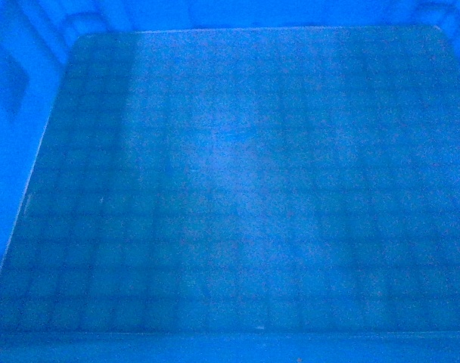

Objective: Place box next to blue box on left shelf

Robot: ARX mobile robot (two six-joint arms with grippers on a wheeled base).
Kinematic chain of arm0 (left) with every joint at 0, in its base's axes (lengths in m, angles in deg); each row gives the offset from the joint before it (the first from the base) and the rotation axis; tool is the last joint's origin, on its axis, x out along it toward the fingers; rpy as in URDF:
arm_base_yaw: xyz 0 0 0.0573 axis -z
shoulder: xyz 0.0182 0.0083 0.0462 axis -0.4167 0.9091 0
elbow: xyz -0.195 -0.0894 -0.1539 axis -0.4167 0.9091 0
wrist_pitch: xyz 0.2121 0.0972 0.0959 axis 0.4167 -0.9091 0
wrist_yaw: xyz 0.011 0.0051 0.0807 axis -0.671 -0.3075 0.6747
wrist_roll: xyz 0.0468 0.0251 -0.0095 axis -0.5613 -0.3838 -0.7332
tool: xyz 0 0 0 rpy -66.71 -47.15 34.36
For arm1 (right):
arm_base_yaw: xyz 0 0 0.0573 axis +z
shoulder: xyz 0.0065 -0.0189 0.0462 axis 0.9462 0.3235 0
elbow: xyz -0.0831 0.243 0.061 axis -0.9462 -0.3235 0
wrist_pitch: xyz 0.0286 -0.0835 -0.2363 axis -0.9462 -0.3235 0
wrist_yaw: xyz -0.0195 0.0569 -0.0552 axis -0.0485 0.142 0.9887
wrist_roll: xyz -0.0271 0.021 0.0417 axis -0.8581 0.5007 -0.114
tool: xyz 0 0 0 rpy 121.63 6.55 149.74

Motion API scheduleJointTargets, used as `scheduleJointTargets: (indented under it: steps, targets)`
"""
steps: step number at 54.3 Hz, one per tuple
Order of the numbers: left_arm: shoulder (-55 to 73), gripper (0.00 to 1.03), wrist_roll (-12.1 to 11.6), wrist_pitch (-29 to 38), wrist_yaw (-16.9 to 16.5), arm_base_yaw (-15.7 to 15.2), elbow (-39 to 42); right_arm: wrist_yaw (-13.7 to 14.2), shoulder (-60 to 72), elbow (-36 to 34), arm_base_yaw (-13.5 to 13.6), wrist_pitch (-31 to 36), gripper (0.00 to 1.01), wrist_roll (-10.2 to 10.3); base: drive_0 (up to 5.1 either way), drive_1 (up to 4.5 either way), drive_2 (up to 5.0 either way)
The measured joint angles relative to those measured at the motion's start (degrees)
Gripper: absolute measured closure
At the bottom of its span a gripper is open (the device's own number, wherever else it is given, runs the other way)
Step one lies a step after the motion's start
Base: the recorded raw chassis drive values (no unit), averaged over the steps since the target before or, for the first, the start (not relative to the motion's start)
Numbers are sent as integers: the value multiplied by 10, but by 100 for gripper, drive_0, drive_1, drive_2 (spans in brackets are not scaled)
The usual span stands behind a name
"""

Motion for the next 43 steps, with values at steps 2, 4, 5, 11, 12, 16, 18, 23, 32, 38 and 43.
scheduleJointTargets:
  steps: [2, 4, 5, 11, 12, 16, 18, 23, 32, 38, 43]
  targets:
    - [0, 90, 0, 0, 0, 0, 0, 0, 0, 0, 0, 1, 81, 0, 6, 437, -424]
    - [0, 90, 0, 1, 0, 0, 0, -1, 0, 0, 0, 3, 81, 0, 1, 432, -429]
    - [0, 90, 0, 1, 0, 0, 0, -1, 0, 0, 0, 2, 81, 0, 1, 432, -429]
    - [0, 90, 0, -1, 0, 0, 0, 0, 0, 0, 0, 1, 81, 0, 5, 435, -425]
    - [0, 90, 0, -1, 0, 0, 0, 0, 0, 0, 0, 1, 81, 0, 8, 438, -422]
    - [0, 90, 0, 0, 0, 0, 0, 0, 0, 0, 0, 1, 81, 0, 1, 431, -430]
    - [0, 90, 0, 0, 0, 0, 0, 0, 0, 0, 0, 0, 81, 0, -6, 425, -436]
    - [-1, 90, 0, 0, 1, 0, 0, 0, 0, 0, 0, 1, 81, 0, -2, 428, -433]
    - [0, 90, 0, 0, 0, 0, 0, 0, 0, 0, 0, 1, 81, 0, -7, 423, -437]
    - [0, 90, 0, 0, 0, 0, 0, 0, 0, 0, 0, 0, 81, 0, -5, 425, -435]
    - [0, 90, 0, 0, 0, 0, 0, 0, 0, 0, 0, 0, 81, 0, -2, 428, -433]
